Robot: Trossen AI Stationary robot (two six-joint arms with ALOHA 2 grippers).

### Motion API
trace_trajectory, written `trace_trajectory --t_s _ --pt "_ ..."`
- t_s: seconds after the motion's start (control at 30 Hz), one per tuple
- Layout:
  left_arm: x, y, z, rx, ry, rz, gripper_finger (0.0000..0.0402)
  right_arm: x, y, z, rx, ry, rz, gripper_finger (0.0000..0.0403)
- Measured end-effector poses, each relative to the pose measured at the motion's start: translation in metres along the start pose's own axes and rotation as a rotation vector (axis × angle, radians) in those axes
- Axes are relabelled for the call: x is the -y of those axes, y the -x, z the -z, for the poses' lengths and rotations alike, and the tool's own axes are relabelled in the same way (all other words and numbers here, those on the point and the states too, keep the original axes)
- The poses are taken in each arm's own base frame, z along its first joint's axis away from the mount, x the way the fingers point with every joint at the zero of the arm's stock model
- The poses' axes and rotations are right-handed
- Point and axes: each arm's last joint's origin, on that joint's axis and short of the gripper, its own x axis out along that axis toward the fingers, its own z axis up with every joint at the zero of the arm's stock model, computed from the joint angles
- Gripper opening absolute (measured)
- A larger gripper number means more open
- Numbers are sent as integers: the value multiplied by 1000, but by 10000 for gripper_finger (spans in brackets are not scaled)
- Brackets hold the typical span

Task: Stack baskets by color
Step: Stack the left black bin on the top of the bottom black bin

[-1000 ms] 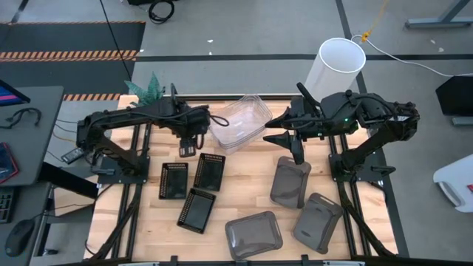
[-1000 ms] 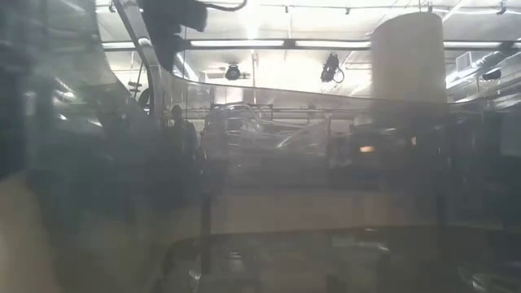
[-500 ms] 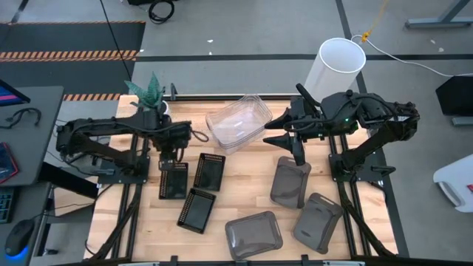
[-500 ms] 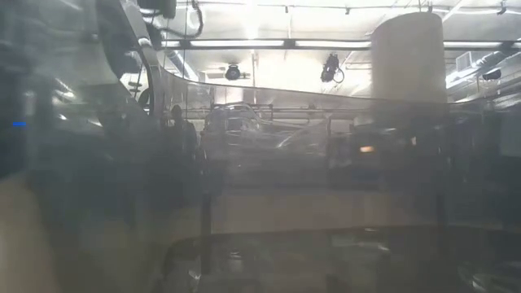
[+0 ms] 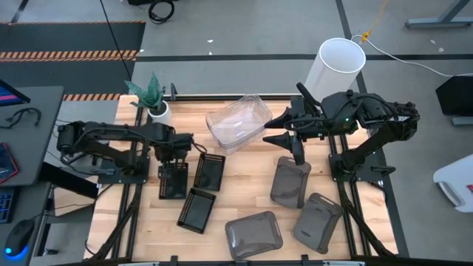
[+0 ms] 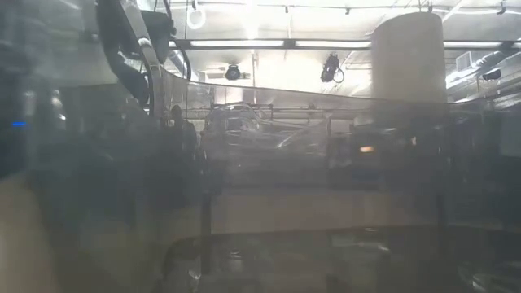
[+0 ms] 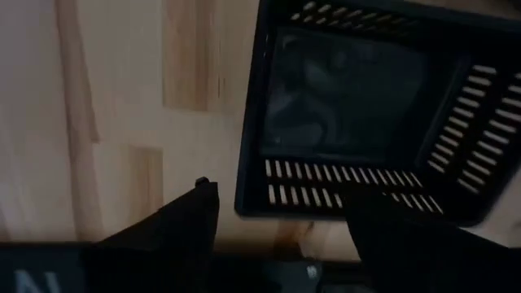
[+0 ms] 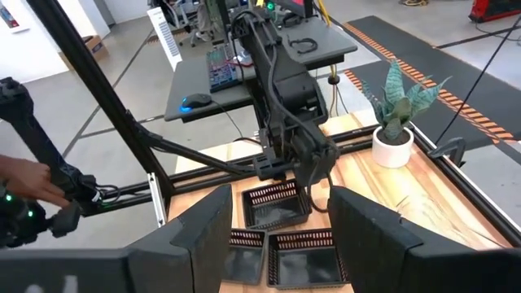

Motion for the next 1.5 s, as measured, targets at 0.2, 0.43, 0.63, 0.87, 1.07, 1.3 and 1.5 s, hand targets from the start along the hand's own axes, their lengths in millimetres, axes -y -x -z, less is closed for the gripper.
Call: trace_trajectory --t_s 0.2,0.43,0.63,0.87,1.07,1.3,1.5 --pt "-2 -17 0 32 -5 -46 260 0 0 0 3 -24 10 208" --pt "-3 -23 -1 19 0 -54 260 0 0 0 3 -26 10 208" --pt "-4 -35 -13 30 -23 -57 258 0 0 0 7 -16 15 208" --pt "-6 -61 -26 -88 -17 -58 239 -1 0 0 11 -21 8 208" --pt "-6 -79 -30 -185 -16 -54 208 -1 0 0 12 -27 7 208" --pt "0 -79 -30 -187 -41 -56 130 -1 0 0 11 -32 8 208" --pt "3 -79 -29 -198 -52 -74 14 -1 0 0 10 -31 8 208"
